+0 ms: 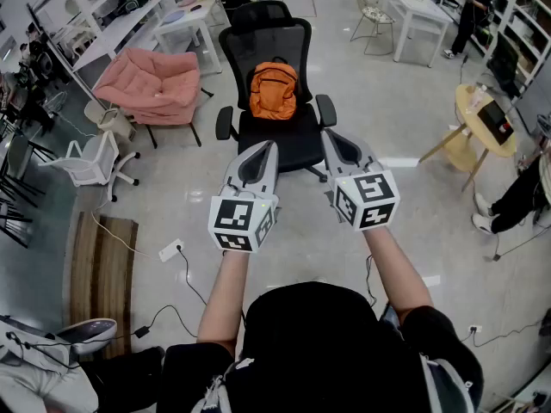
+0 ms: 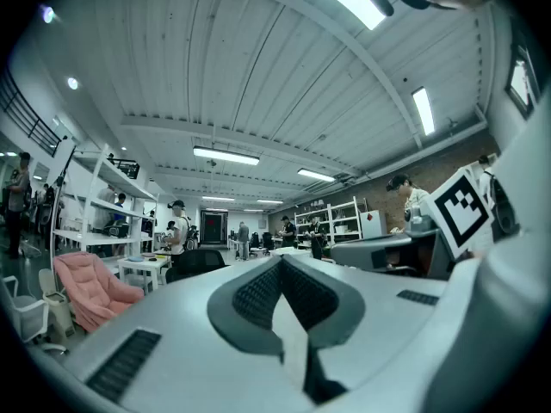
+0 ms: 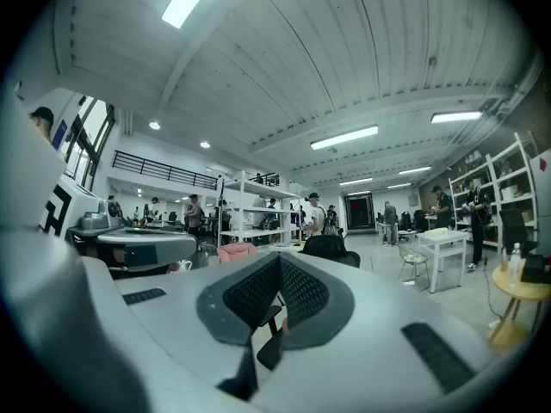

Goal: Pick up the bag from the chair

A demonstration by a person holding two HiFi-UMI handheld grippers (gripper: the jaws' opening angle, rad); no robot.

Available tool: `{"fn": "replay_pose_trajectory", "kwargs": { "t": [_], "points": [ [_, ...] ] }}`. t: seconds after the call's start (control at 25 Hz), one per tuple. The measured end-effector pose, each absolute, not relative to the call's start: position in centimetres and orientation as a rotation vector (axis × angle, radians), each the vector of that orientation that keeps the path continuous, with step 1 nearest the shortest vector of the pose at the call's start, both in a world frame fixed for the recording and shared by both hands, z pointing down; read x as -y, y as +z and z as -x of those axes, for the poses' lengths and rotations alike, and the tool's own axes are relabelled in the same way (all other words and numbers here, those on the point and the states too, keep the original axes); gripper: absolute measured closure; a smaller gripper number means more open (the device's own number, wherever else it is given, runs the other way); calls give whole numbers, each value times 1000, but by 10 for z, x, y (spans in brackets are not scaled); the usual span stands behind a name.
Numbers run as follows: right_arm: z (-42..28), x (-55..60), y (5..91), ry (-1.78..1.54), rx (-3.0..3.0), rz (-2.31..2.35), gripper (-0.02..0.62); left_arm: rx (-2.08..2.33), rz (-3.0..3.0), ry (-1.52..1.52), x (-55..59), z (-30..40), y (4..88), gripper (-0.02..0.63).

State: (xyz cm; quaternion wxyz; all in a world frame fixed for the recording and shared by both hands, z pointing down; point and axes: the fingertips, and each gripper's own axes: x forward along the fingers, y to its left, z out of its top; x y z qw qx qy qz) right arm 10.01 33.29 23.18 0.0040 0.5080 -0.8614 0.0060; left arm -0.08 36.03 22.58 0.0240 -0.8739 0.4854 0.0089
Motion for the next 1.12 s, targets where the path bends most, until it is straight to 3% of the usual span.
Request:
{"fn": "replay_pose_trajectory", "kwargs": {
  "t": [1.12],
  "points": [
    [-112, -266, 264, 112, 2732, -1498, 597, -1636, 2680, 17, -296, -3, 251, 597]
  ]
}}
